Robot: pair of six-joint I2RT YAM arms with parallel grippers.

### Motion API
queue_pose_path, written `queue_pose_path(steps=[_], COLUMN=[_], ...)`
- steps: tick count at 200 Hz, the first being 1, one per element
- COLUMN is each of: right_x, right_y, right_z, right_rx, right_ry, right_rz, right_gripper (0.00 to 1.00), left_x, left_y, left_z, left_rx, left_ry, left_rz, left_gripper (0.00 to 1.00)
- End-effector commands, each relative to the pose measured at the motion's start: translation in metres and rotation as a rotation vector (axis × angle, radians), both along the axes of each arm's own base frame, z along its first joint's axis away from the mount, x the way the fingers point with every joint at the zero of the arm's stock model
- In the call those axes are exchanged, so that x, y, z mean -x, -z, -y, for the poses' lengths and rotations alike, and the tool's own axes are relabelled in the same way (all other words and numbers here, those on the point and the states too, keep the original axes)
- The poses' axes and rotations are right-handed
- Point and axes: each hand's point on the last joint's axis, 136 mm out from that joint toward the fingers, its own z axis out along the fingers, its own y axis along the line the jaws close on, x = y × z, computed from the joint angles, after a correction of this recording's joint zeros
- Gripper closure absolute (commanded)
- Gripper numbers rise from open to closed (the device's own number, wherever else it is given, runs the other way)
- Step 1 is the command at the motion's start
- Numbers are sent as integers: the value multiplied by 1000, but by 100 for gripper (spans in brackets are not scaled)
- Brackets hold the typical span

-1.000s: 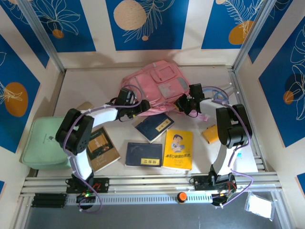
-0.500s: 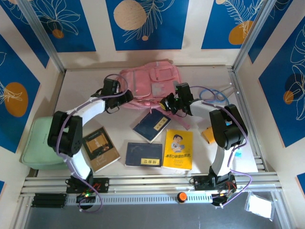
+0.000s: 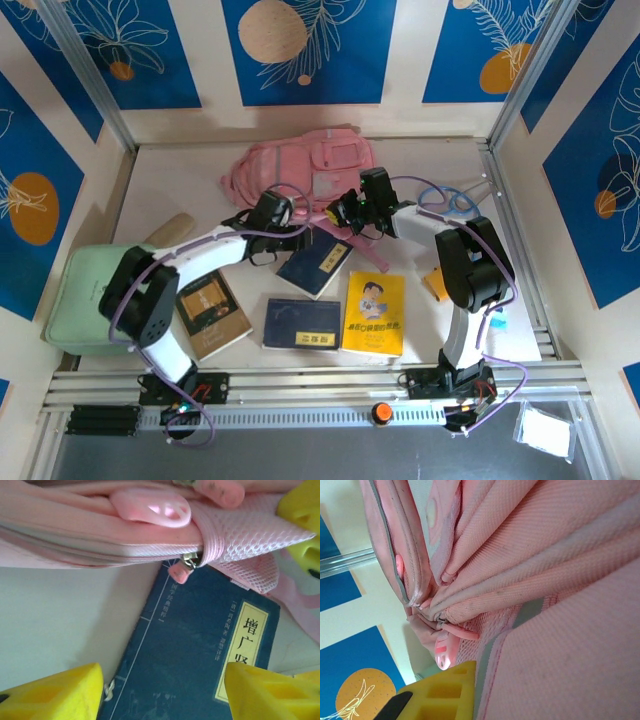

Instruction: Pack books, pencil case, and school supplies into a backpack

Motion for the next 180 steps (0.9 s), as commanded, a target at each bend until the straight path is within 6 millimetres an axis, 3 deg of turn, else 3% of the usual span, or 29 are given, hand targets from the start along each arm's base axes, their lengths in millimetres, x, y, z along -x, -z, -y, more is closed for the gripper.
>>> queue_pose_path(steps=[1,39,110,141,180], right_x=[-3,-2,-4,-3,-3], right_y=[-48,-57,-68,-72,-73], right_z=[-19,-23,-23,-22,-22], right_rx=[-59,-76,-109,-116,-114], right_ry=[-65,-89,-101,-107,-112], right_rz=[117,128,137,143,146], right_gripper=[88,89,90,90,90], left_x=[-18,-33,-51,-56,-63], left_y=[-8,-9,-1,-2,-8], left_z=[17,28,17,23,25], left_rx=[-13,9,-64,-62,-51], left_ry=[36,21,-51,-35,-37], left_rz=[63,75,119,134,164], left_gripper=[39,50,71,75,73])
